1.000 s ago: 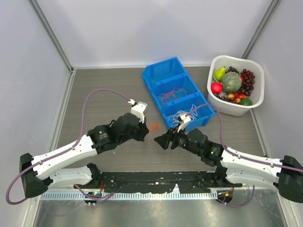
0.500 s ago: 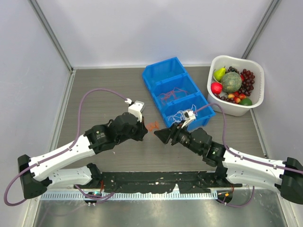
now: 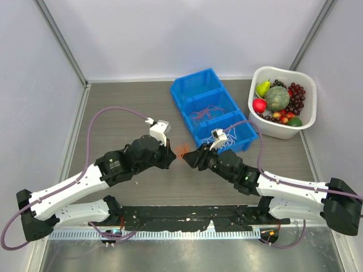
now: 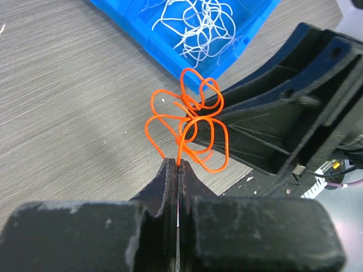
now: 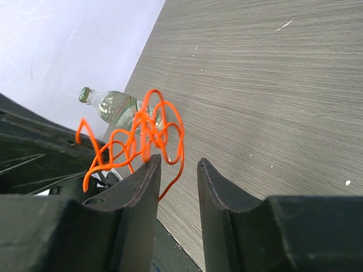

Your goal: Untangle the cables

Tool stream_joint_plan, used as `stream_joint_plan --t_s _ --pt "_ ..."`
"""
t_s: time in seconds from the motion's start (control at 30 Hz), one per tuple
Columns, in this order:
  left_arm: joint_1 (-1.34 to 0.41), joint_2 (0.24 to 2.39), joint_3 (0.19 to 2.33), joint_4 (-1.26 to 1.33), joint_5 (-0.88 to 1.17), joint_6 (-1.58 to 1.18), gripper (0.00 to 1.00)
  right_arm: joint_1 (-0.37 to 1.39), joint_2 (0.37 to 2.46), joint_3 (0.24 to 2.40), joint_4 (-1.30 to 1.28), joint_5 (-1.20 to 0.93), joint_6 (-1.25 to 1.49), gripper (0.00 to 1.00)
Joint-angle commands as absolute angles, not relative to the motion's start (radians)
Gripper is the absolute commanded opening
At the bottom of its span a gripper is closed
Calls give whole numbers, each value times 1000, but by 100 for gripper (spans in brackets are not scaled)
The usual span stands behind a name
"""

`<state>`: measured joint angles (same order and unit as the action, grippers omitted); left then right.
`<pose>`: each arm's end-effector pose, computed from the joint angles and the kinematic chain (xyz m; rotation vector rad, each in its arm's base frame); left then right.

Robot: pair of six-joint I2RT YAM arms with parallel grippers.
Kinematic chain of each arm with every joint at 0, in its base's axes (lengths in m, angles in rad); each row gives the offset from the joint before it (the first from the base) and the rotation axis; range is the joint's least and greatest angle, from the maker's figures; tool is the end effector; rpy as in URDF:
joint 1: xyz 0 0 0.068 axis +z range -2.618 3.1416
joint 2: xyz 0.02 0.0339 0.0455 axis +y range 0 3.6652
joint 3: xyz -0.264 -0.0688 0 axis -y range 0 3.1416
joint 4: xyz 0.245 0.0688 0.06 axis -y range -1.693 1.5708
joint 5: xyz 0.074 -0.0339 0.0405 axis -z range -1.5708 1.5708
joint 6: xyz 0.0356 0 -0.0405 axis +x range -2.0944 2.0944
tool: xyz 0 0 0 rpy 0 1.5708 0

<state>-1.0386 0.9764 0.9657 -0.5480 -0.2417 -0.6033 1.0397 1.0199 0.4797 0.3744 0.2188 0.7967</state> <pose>0.1138 -0.1765 0.3320 0.3292 2.1715 -0.7073 0.1232 0.1944 0.2459 -0.0541 1.8779 1.1334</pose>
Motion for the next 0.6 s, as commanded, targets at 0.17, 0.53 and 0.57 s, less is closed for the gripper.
stream_joint_plan --t_s 0.17,0.53,0.57 --pt "-1042 901 980 -451 -111 -627 0 1042 1106 541 454 322 778 21" --pt "-1042 715 1057 -515 -308 -574 0 1043 1083 471 328 462 726 1" --pt "-1042 704 1068 -517 -325 -559 0 1045 1081 460 330 454 716 1"
